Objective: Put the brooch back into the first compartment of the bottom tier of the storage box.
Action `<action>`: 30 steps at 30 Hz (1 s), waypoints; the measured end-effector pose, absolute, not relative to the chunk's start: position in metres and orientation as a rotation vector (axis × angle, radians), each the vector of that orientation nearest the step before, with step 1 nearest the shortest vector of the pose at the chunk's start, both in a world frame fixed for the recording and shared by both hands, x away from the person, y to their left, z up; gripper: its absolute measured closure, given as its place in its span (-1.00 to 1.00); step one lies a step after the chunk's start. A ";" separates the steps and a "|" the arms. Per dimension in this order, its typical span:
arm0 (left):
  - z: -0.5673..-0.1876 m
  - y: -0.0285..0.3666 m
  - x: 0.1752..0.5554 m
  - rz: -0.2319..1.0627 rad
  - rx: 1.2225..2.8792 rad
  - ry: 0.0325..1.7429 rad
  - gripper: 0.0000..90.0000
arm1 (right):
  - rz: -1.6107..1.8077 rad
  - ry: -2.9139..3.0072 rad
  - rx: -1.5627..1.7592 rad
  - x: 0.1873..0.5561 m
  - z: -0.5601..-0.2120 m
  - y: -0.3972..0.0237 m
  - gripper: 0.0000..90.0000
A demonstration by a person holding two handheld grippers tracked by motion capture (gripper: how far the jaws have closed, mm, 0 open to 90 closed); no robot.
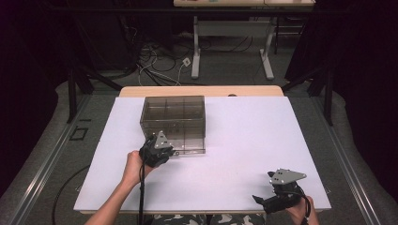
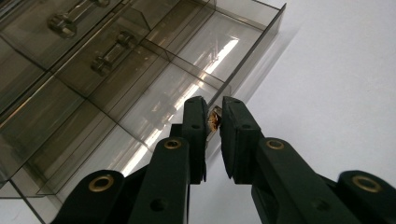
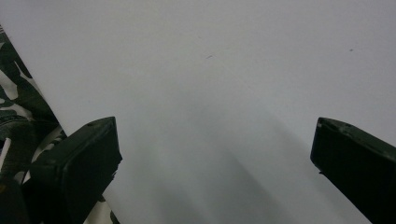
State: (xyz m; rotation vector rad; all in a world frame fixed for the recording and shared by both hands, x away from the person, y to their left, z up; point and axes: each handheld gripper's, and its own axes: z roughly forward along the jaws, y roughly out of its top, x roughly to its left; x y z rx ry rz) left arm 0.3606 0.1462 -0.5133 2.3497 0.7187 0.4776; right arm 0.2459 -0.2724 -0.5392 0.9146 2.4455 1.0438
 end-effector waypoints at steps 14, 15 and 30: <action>-0.514 0.156 0.366 0.505 2.325 0.763 0.79 | 1.044 2.446 0.915 0.246 -0.539 -0.272 -0.98; -0.514 0.157 0.366 0.509 2.322 0.766 0.79 | 1.043 2.446 0.915 0.246 -0.539 -0.273 -0.98; -0.517 0.169 0.372 0.550 2.294 0.814 0.79 | 1.041 2.445 0.915 0.246 -0.539 -0.273 -0.98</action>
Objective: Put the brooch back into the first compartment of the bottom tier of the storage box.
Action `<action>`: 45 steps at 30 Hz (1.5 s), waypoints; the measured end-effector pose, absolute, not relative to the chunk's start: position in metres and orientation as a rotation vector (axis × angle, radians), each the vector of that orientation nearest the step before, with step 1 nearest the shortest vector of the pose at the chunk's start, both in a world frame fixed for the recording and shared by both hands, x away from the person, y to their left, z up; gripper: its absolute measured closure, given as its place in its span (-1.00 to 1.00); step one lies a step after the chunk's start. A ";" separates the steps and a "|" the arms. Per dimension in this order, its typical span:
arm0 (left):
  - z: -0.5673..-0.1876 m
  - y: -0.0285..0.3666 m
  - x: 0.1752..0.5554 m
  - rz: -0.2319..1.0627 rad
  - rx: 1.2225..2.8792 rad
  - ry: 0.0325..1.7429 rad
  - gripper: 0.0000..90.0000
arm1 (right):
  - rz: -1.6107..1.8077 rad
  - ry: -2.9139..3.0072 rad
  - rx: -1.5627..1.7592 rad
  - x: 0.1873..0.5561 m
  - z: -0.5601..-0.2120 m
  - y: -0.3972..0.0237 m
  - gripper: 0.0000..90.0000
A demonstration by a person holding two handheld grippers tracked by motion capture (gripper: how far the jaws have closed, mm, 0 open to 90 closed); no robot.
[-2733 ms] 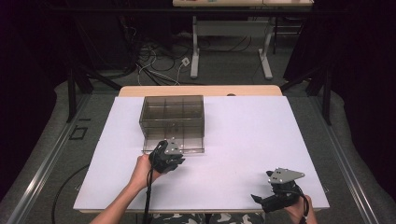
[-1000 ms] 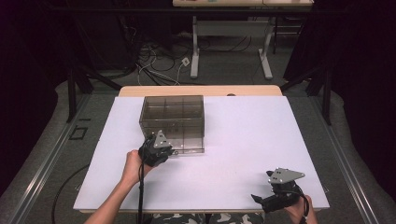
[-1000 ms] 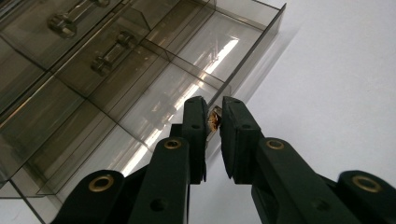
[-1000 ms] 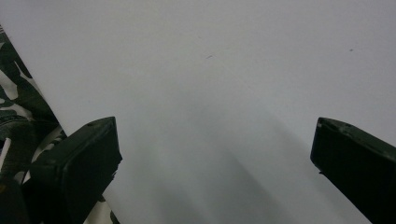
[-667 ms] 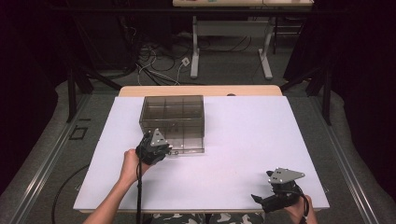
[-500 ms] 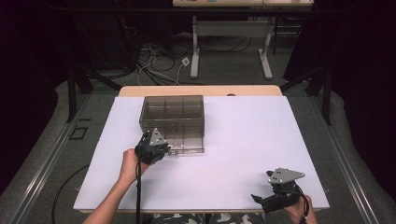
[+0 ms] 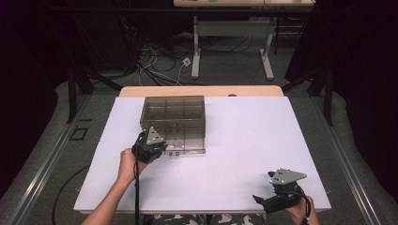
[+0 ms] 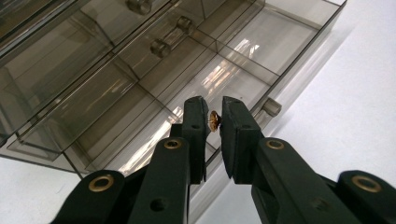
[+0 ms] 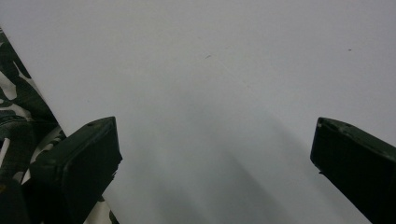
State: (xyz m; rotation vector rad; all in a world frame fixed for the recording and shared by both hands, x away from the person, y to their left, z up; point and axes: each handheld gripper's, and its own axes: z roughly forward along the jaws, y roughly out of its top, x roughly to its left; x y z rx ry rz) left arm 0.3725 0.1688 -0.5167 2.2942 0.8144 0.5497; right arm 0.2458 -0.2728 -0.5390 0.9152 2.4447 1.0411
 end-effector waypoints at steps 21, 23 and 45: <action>-0.520 0.180 0.378 0.586 2.266 0.869 0.79 | 1.041 2.444 0.918 0.246 -0.539 -0.273 -0.98; -0.520 0.181 0.379 0.590 2.264 0.872 0.79 | 1.041 2.444 0.918 0.246 -0.539 -0.273 -0.98; -0.523 0.190 0.384 0.618 2.243 0.920 0.79 | 1.039 2.445 0.917 0.246 -0.539 -0.273 -0.98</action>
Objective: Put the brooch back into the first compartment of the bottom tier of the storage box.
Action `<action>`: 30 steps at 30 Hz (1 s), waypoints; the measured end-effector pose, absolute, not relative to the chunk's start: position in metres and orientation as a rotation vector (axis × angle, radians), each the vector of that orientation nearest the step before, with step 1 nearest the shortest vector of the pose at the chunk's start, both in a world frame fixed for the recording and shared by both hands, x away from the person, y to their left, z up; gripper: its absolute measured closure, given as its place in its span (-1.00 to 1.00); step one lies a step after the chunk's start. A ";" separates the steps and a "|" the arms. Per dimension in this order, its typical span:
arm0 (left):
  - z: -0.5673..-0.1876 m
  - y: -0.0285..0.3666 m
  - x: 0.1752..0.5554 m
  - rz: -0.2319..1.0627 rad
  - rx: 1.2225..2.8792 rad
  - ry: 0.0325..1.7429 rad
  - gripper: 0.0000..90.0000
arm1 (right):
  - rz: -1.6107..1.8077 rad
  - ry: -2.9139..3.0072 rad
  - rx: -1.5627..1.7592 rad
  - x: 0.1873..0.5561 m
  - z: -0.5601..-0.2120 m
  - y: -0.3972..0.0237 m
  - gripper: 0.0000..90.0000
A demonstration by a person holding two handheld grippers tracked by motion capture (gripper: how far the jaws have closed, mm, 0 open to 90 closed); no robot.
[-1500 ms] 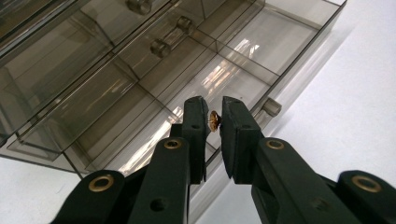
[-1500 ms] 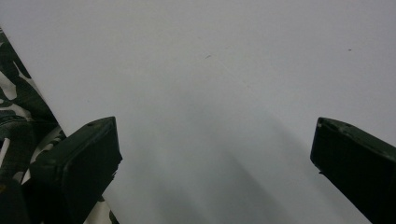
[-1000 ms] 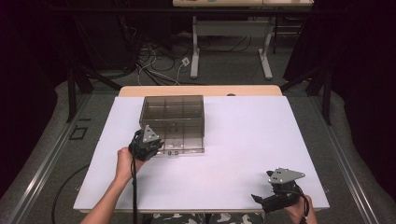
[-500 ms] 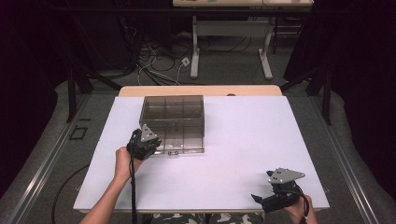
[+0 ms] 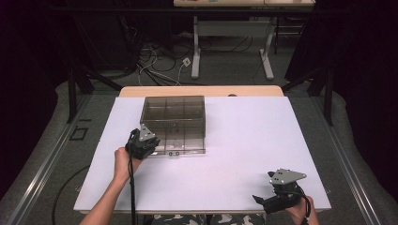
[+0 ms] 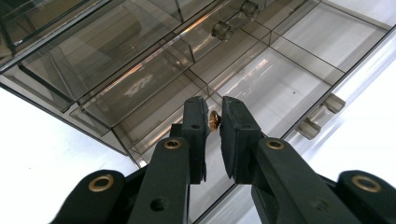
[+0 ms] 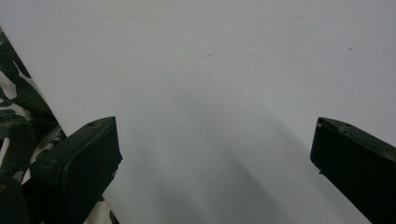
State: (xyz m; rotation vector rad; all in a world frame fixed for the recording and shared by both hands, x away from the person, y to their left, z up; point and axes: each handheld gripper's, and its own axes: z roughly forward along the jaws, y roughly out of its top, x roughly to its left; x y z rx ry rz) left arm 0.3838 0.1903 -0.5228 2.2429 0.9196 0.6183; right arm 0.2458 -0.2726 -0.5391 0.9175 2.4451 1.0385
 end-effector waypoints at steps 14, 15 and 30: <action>-0.526 0.192 0.386 0.616 2.234 0.935 0.79 | 1.043 2.440 0.918 0.246 -0.540 -0.272 -0.98; -0.527 0.191 0.387 0.614 2.229 0.938 0.79 | 1.043 2.440 0.918 0.246 -0.540 -0.272 -0.98; -0.534 0.191 0.390 0.614 2.244 0.947 0.79 | 1.038 2.449 0.918 0.246 -0.540 -0.272 -0.98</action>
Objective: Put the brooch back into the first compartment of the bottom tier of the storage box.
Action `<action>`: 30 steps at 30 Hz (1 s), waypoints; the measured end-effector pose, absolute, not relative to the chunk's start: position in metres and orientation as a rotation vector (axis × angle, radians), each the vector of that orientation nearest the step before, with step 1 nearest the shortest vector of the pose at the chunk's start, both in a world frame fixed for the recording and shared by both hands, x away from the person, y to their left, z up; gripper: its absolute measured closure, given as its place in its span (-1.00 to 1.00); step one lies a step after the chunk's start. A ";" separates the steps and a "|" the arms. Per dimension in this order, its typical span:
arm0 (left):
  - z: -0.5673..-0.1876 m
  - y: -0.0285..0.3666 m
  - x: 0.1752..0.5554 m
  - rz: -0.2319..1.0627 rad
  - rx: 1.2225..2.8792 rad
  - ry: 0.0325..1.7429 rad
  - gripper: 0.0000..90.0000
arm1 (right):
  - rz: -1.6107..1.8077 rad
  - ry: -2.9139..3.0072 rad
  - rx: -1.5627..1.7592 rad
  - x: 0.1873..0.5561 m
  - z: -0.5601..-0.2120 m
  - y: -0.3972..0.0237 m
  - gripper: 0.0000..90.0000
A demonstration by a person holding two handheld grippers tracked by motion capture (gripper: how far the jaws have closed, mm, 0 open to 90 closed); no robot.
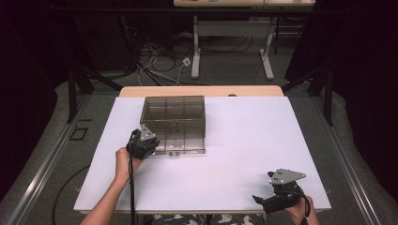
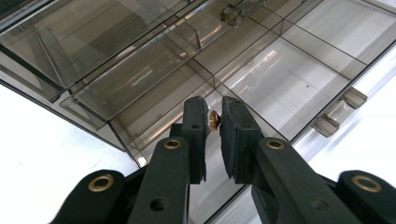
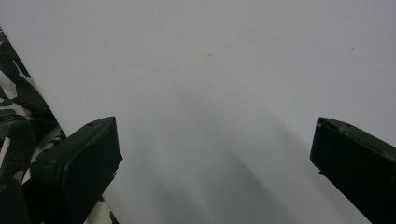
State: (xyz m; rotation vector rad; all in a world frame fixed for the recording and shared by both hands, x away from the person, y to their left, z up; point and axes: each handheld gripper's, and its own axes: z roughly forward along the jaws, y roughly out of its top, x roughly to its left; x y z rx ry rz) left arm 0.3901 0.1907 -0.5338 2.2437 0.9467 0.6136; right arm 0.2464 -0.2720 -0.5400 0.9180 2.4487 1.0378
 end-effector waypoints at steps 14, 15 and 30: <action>-0.537 0.190 0.393 0.603 2.250 0.961 0.78 | 1.035 2.449 0.918 0.247 -0.540 -0.272 -0.98; -0.537 0.190 0.393 0.609 2.253 0.960 0.78 | 1.035 2.448 0.918 0.247 -0.540 -0.272 -0.98; -0.541 0.188 0.396 0.596 2.255 0.964 0.78 | 1.034 2.448 0.917 0.247 -0.540 -0.272 -0.98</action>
